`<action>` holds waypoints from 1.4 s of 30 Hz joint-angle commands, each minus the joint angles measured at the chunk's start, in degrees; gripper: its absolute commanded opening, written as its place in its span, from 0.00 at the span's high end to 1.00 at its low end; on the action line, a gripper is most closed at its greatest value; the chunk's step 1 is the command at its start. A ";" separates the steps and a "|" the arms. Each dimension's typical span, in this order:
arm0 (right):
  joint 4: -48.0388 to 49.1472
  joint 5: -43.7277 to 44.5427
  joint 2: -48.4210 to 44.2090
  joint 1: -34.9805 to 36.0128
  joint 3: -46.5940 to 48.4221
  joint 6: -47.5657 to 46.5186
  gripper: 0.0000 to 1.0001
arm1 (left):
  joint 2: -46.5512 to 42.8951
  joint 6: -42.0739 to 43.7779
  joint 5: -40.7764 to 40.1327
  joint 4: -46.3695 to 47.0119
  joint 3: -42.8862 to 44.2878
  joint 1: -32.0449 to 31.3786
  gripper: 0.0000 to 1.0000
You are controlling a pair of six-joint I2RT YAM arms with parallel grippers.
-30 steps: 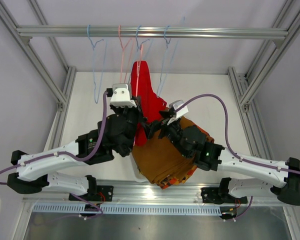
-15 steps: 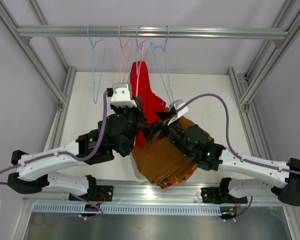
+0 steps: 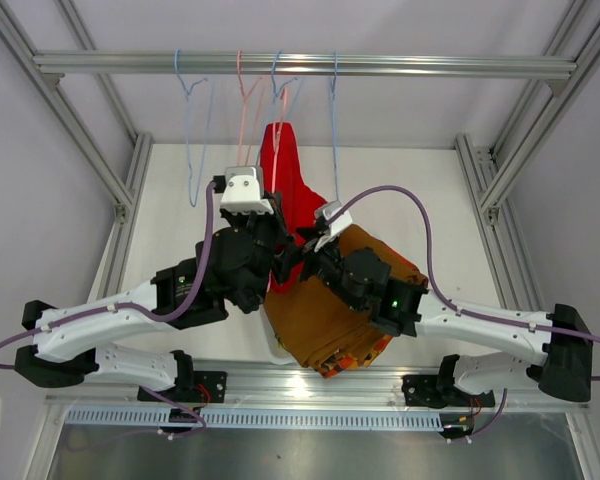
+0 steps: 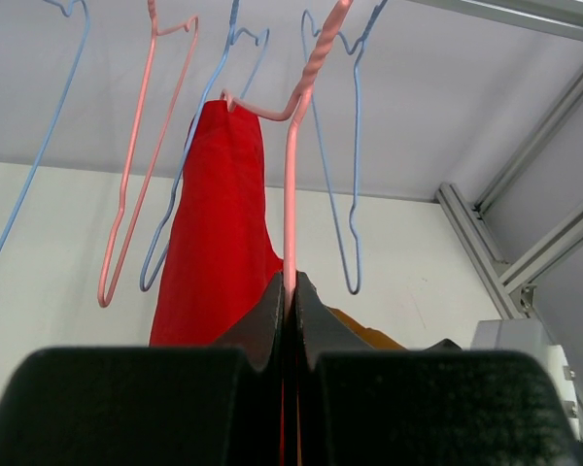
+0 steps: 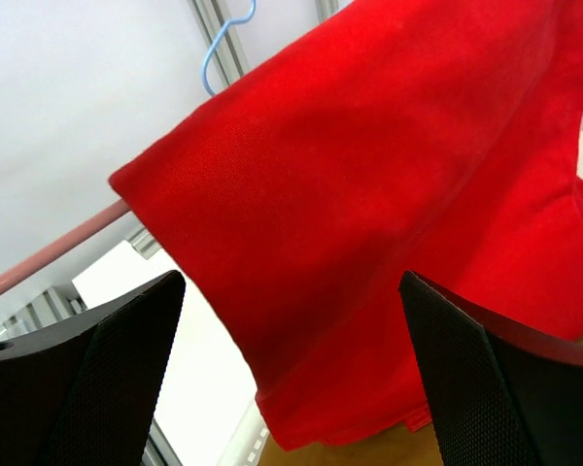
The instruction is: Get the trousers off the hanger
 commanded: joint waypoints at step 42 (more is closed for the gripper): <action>6.20 3.92 7.83 -4.51 8.82 -1.23 0.61 | -3.00 -10.56 0.51 -6.75 -0.62 -1.41 1.00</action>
